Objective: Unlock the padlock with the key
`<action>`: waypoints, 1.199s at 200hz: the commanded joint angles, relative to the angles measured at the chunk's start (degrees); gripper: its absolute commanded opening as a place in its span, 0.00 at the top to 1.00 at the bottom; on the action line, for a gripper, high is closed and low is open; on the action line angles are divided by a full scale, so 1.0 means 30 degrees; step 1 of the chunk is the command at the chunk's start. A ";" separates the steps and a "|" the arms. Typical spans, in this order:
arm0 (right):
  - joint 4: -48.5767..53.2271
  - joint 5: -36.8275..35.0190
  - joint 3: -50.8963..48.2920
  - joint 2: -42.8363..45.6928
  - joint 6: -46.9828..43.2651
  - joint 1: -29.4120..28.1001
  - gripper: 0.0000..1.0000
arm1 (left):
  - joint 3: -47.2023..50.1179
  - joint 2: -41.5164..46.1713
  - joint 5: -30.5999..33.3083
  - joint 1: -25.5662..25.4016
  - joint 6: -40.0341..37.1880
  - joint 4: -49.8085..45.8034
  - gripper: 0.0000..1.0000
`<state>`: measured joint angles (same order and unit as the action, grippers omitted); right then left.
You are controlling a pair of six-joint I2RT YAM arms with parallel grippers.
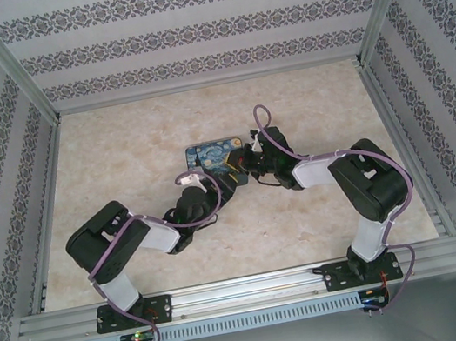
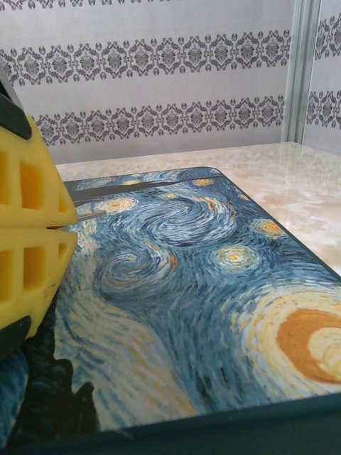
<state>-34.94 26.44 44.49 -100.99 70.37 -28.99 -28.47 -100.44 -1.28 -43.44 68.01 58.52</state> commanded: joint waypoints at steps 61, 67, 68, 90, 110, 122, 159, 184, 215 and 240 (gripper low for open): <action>0.0632 -0.0078 -0.0416 -0.0643 0.0011 0.0116 1.00 | 0.0028 -0.1144 0.0886 -0.0139 -0.0296 -0.0870 0.42; 0.0631 -0.0090 -0.0416 -0.0644 0.0011 0.0119 1.00 | 0.0013 -0.1190 0.0963 -0.0139 -0.0303 -0.0902 0.43; 0.0645 -0.0086 -0.0416 -0.0644 0.0011 0.0131 1.00 | 0.0005 -0.1198 0.0973 -0.0139 -0.0295 -0.0917 0.43; 0.0631 -0.0093 -0.0479 -0.0615 0.0011 0.0159 1.00 | -0.0090 -0.1378 0.1183 -0.0132 -0.0311 -0.1191 0.44; 0.0610 -0.0106 -0.0526 -0.0556 -0.0004 0.0172 1.00 | -0.0192 -0.1491 0.1530 -0.0111 -0.0326 -0.1539 0.46; 0.0617 -0.0113 -0.0561 -0.0555 0.0036 0.0187 1.00 | -0.0284 -0.1550 0.1712 -0.0110 -0.0428 -0.1792 0.47; 0.0499 -0.0101 -0.0679 -0.0583 0.0077 0.0202 1.00 | -0.0632 -0.2007 0.2005 -0.0110 -0.0812 -0.2075 0.52; 0.0441 -0.0089 -0.0767 -0.0614 0.0099 0.0202 1.00 | -0.0962 -0.2303 0.2180 -0.0106 -0.1209 -0.2417 0.54; 0.0355 -0.0082 -0.0797 -0.0673 0.0110 0.0202 1.00 | -0.1443 -0.2545 0.2490 -0.0110 -0.1856 -0.3265 0.56; 0.0310 -0.0030 -0.0767 -0.0731 0.0130 0.0234 1.00 | -0.1559 -0.2852 0.2667 -0.0110 -0.1898 -0.3306 0.59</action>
<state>-36.64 26.44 43.75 -101.10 70.59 -28.67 -32.18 -106.24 4.08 -43.51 64.55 53.60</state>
